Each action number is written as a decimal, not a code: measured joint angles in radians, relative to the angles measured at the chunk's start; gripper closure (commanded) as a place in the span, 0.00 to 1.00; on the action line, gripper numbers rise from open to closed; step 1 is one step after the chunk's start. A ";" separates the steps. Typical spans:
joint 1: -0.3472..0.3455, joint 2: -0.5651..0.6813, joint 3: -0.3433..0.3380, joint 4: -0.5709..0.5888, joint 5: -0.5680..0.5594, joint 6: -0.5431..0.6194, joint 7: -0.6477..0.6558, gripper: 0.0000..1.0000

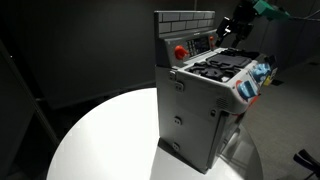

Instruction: Push the bottom orange button on the right side of the stove

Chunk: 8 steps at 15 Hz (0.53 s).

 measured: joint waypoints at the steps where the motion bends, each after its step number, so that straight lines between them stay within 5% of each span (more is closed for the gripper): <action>1: -0.002 -0.011 -0.001 -0.004 0.001 -0.015 -0.001 0.00; 8: -0.006 -0.122 -0.015 -0.051 0.000 -0.161 -0.030 0.00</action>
